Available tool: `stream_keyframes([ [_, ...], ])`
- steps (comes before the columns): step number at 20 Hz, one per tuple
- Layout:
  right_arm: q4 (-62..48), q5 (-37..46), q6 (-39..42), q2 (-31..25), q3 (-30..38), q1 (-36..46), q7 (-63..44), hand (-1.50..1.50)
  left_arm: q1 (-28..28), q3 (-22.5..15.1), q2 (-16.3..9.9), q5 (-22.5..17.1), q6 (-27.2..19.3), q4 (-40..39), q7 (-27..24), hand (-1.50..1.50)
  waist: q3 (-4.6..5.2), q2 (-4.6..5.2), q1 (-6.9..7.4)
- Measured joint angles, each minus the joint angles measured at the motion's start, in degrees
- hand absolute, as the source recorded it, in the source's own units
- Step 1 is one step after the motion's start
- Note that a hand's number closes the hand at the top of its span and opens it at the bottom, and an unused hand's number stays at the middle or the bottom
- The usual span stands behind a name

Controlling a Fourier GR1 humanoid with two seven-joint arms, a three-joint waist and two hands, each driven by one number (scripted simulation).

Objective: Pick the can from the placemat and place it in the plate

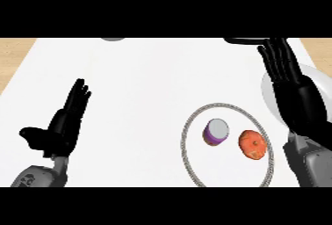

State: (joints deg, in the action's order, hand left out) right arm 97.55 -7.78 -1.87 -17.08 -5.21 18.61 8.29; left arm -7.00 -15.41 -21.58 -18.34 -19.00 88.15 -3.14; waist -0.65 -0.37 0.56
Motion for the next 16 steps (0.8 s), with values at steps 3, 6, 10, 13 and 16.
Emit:
stream_keyframes([
  [3, 0.06, -1.05, -0.12, 2.20, -1.16, -0.54, -3.08, 1.50, -0.29, 0.45, 0.02, 1.45, -0.84, -1.88, 2.02, 0.00, 0.34, 0.18, -0.31],
  [6, -0.30, -4.08, -0.63, 4.90, -2.39, -1.50, -8.60, 1.50, 1.02, -0.12, -0.20, 3.38, -3.07, -4.27, 4.71, 0.00, 0.49, 0.32, -0.46],
  [10, -2.18, 13.71, -1.23, -8.54, -4.59, -1.70, -9.35, 1.50, 2.75, -0.45, -0.60, 3.46, -3.41, -6.10, 6.63, 0.00, 1.54, 0.19, -1.73],
  [13, -3.81, 21.18, -9.56, -5.96, -6.02, -7.24, -7.56, 1.50, 3.65, -0.71, -0.53, 3.40, -3.58, -6.56, 8.06, 0.00, 1.03, 0.29, -1.87],
  [16, -4.77, 15.01, -13.62, 2.28, -4.87, -11.95, -2.93, -1.50, 3.83, -0.65, -0.53, 3.13, -3.46, -6.92, 9.06, 0.00, 0.54, 0.52, -1.88],
])
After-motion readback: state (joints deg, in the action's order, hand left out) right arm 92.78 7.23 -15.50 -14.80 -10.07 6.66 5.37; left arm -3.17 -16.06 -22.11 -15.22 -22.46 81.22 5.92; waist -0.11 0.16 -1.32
